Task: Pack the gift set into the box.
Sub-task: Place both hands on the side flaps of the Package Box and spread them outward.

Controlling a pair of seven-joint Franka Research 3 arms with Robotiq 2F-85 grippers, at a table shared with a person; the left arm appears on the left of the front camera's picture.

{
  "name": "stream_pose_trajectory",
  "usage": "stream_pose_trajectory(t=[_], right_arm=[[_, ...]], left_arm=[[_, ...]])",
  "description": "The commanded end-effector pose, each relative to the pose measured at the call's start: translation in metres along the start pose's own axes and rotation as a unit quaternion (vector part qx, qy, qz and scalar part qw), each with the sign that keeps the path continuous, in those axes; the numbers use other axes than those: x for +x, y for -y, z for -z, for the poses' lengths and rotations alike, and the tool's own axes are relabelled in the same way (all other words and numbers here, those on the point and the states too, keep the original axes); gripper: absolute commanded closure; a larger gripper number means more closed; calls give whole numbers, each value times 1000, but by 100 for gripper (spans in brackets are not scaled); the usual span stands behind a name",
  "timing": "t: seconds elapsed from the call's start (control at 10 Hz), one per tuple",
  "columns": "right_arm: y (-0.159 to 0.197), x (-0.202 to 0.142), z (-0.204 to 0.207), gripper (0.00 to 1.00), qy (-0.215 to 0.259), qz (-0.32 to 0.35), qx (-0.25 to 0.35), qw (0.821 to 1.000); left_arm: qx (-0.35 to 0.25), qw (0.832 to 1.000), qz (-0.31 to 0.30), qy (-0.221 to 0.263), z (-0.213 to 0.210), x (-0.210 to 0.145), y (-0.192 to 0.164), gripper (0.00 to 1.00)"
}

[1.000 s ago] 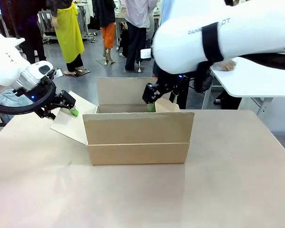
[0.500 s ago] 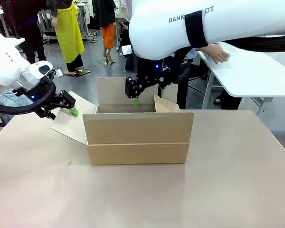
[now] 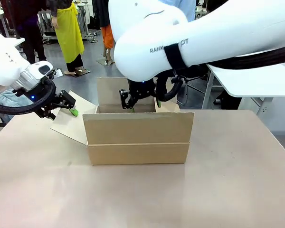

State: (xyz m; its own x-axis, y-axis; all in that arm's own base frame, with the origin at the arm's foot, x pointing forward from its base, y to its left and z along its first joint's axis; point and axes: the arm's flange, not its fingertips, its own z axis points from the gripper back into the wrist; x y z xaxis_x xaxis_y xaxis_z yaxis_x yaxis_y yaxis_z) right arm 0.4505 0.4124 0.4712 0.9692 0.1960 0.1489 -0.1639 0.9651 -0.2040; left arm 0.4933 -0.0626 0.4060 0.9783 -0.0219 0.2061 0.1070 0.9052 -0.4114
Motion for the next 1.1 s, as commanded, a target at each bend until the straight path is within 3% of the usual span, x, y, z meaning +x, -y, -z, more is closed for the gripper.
stream_pose_trajectory(t=[0.0,0.4,1.0], right_arm=[[-16,19,10,0,-18,60,-10,998],[-4,37,46,0,-46,119,-23,992],[-7,47,90,0,-78,121,-87,986]], left_arm=[[8,1000,-3,0,-1,-3,0,0],[8,1000,-3,0,-1,-3,0,0],[8,1000,-3,0,-1,-3,0,0]])
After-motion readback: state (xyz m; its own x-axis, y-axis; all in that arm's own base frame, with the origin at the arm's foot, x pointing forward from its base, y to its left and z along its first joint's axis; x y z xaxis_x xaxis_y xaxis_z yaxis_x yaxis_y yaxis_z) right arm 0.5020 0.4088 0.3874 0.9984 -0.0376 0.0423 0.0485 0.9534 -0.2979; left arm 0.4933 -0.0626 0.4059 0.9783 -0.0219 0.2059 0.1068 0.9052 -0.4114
